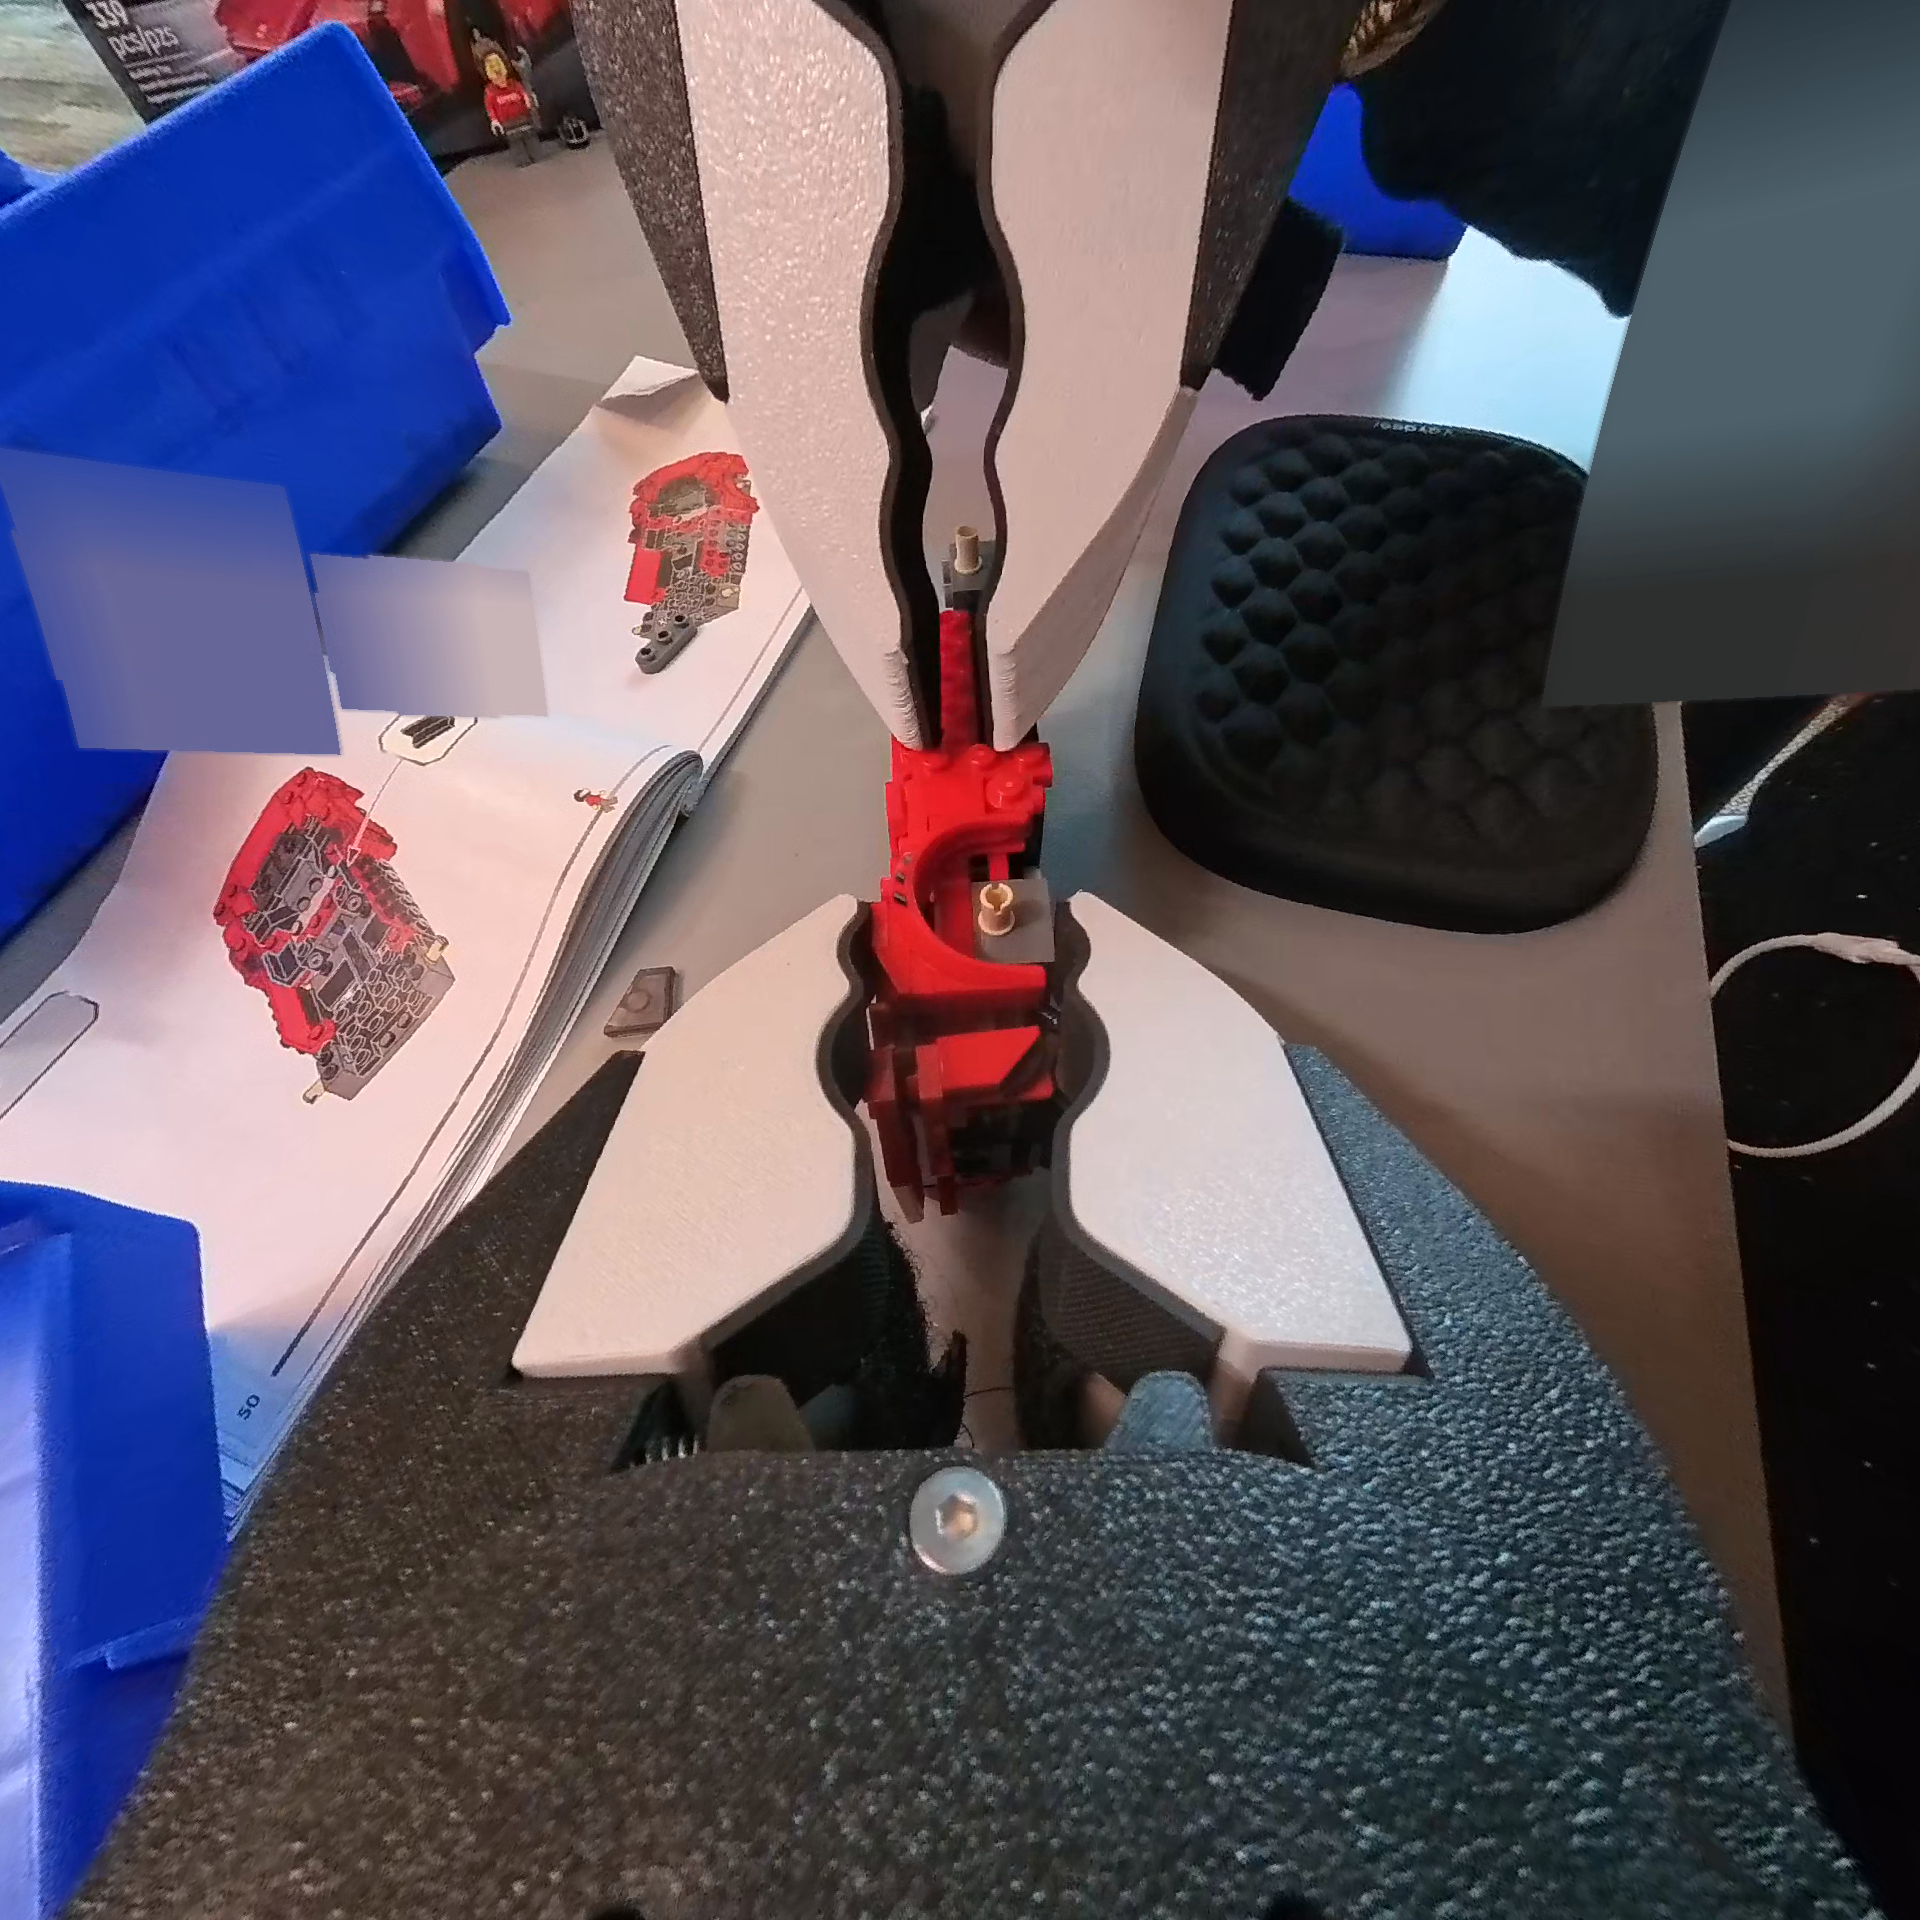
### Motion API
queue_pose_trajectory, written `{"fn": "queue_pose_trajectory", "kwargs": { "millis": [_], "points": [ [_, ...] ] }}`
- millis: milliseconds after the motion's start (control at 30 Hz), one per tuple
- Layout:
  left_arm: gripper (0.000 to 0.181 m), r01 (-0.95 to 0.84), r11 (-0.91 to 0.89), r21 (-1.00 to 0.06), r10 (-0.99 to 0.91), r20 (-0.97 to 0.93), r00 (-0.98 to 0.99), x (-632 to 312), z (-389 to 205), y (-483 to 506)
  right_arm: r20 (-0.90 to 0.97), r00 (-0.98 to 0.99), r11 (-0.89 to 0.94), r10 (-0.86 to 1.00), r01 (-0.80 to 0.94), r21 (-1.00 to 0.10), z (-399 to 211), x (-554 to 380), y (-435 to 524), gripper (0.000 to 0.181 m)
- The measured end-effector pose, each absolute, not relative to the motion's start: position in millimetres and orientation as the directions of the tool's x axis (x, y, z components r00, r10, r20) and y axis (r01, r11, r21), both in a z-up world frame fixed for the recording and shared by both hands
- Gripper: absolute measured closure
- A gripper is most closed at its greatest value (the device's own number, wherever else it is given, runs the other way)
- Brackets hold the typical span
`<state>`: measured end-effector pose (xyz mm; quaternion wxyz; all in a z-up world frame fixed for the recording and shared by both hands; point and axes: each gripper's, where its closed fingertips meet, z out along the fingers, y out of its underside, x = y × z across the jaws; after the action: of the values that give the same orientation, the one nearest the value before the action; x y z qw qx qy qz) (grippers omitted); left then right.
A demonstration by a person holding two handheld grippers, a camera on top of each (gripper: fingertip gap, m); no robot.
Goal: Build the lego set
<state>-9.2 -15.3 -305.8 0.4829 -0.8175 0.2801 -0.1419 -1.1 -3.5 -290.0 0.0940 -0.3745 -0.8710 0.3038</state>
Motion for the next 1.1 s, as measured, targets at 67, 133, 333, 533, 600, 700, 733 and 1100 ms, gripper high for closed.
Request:
{"fn": "queue_pose_trajectory", "kwargs": {
  "millis": [67,133,333,533,600,700,733,1100],
  "points": [
    [0.15,-0.321,-0.376,-0.869,-0.596,-0.039,0.802,-9,-306,-15,-0.064,-0.701,0.534,0.71,0.596,-0.6,-290,-1,-3,0.173],
    [0.15,-0.323,-0.375,-0.869,-0.596,-0.041,0.802,-9,-306,-15,-0.067,-0.702,0.535,0.709,0.598,-0.597,-290,-1,-4,0.172],
    [0.15,-0.32,-0.375,-0.87,-0.599,-0.036,0.8,-9,-306,-16,-0.077,-0.707,0.534,0.703,0.596,-0.599,-286,-1,-4,0.171],
    [0.15,-0.312,-0.378,-0.872,-0.599,-0.026,0.8,-10,-305,-16,-0.104,-0.718,0.535,0.688,0.599,-0.596,-288,2,-7,0.153],
    [0.15,-0.308,-0.38,-0.872,-0.598,-0.023,0.801,-10,-305,-16,-0.071,-0.734,0.565,0.676,0.577,-0.591,-293,2,-8,0.146],
    [0.15,-0.307,-0.38,-0.873,-0.598,-0.021,0.801,-10,-305,-16,-0.032,-0.735,0.575,0.678,0.556,-0.6,-293,-2,-7,0.148],
    [0.15,-0.307,-0.38,-0.872,-0.598,-0.022,0.801,-10,-305,-16,-0.034,-0.736,0.575,0.676,0.556,-0.6,-293,-2,-7,0.149],
    [0.15,-0.311,-0.376,-0.873,-0.603,-0.025,0.798,-9,-305,-16,-0.039,-0.751,0.599,0.659,0.555,-0.577,-294,0,-6,0.155]
  ]
}}
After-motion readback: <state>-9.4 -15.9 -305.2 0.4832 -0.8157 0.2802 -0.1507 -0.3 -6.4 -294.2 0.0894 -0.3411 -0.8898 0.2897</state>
